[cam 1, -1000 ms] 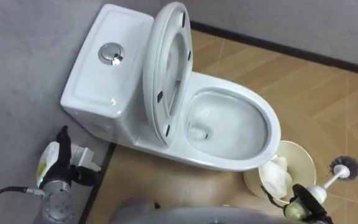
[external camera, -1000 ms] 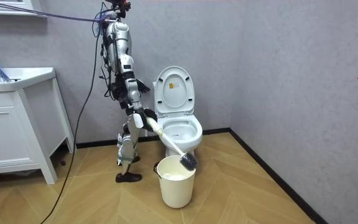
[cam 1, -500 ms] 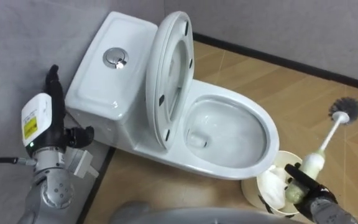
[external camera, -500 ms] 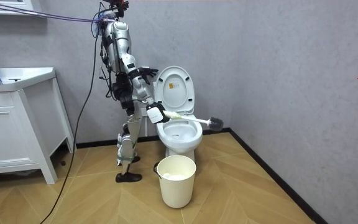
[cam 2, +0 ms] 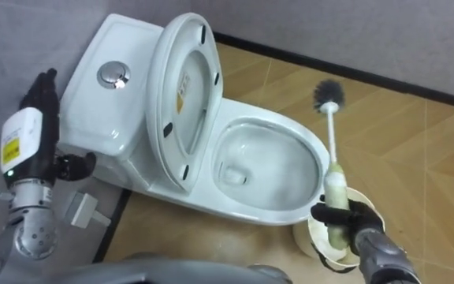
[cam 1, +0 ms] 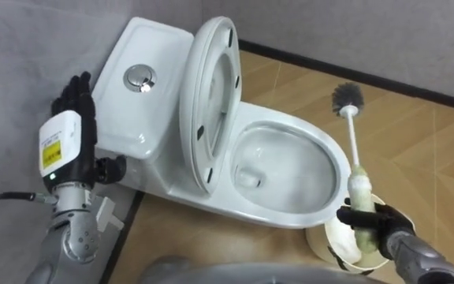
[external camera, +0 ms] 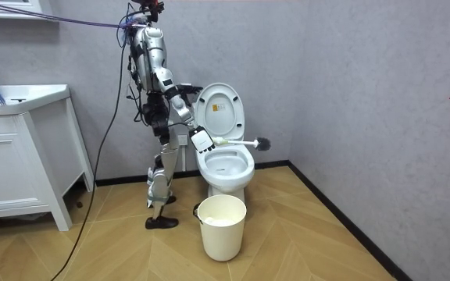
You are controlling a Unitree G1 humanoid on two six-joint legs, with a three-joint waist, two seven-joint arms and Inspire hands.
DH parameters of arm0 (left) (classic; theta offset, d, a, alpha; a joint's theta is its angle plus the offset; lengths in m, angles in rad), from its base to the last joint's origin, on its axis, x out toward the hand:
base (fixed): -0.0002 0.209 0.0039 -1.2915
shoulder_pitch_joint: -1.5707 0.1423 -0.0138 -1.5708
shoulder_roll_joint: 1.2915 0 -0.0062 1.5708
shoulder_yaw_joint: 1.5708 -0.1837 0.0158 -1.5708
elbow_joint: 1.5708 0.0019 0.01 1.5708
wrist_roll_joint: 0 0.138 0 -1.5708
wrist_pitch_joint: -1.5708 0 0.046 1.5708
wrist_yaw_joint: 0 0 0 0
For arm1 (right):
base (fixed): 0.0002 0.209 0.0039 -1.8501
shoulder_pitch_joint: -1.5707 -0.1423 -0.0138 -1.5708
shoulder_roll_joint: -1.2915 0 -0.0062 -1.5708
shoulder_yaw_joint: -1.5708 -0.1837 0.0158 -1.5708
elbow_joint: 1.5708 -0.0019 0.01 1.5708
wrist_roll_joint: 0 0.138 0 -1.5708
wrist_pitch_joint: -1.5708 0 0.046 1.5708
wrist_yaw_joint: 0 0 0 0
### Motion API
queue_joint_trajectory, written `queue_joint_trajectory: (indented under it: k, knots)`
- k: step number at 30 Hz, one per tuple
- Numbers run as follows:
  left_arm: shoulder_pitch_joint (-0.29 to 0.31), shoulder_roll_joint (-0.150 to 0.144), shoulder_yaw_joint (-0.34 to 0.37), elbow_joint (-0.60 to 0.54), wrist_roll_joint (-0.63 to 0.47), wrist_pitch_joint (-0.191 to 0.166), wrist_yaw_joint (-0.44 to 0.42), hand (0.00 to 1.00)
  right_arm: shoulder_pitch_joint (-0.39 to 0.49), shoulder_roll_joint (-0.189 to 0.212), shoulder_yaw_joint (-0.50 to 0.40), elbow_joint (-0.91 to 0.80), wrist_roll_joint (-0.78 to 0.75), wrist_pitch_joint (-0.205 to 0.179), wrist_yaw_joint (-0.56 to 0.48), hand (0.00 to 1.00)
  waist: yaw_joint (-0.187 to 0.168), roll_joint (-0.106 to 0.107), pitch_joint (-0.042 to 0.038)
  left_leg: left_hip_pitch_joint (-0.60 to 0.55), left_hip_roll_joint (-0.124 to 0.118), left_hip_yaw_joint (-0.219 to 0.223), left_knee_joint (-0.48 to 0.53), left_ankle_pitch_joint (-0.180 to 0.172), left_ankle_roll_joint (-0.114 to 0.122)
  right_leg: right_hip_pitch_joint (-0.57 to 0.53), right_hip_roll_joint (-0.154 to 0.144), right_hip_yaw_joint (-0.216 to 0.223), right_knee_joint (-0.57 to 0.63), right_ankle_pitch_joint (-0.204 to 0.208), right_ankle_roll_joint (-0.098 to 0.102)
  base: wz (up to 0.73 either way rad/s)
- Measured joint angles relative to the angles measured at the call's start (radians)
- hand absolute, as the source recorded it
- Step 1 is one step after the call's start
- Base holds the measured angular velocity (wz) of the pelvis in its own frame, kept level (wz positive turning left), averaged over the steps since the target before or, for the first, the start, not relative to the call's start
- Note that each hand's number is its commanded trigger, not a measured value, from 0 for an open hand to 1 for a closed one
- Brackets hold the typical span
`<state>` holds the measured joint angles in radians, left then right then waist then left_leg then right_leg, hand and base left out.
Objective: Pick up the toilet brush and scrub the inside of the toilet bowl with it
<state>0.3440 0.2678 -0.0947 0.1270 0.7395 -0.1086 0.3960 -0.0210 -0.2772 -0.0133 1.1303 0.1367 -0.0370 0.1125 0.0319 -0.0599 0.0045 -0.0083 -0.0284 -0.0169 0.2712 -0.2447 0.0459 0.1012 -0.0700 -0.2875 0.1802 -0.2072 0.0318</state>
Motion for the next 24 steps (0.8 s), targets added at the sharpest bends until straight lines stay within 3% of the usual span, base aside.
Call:
queue_joint_trajectory:
  k: [4,10,12,16,18,24]
  knots:
    - [-0.038,0.014,-0.064,0.069,0.02,-0.006,-0.051,0.0,0.0,-0.004,0.037,-0.009,-0.076,-0.02,0.016,1.0,-0.006,0.0,0.0003,-0.003,0.001,0.0,0.0,0.0,0.0,-0.002,0.0,-0.001,0.0,0.0,0.0,0.0]
    - [-0.066,0.086,-0.135,0.11,0.086,-0.006,-0.095,0.0,-0.012,-0.03,0.093,-0.006,-0.171,-0.02,0.025,1.0,-0.01,0.005,0.0015,-0.047,-0.001,0.003,0.003,0.009,0.003,-0.047,-0.003,0.002,0.006,0.0,0.0,0.0]
    - [-0.088,0.106,-0.152,0.14,0.125,-0.006,-0.095,0.0,-0.019,-0.043,0.094,-0.006,-0.235,-0.021,0.021,1.0,-0.011,0.017,0.0024,-0.066,-0.001,0.005,0.002,0.012,0.004,-0.068,-0.003,0.01,0.011,0.002,-0.002,-0.02]
    - [-0.125,0.106,-0.154,0.174,0.127,-0.018,-0.086,0.0,-0.029,-0.074,0.112,0.004,-0.333,-0.032,0.015,1.0,-0.012,0.042,0.003,-0.116,-0.001,0.013,0.015,0.02,0.005,-0.123,-0.006,0.013,0.036,0.003,-0.003,-0.01]
    - [-0.175,0.106,-0.157,0.221,0.127,-0.034,-0.07,0.0,-0.068,-0.079,0.118,0.058,-0.425,-0.027,0.01,1.0,-0.009,0.045,0.0073,-0.156,-0.001,0.015,0.025,0.029,0.005,-0.174,-0.009,0.026,0.063,0.003,-0.003,0.0]
    - [-0.308,0.111,-0.158,0.321,0.127,-0.065,-0.032,0.0,-0.098,-0.087,0.196,0.074,-0.583,-0.028,-0.014,1.0,0.004,0.052,0.008,-0.269,0.001,0.021,0.07,0.041,0.008,-0.293,-0.012,0.037,0.112,0.009,-0.013,-0.03]
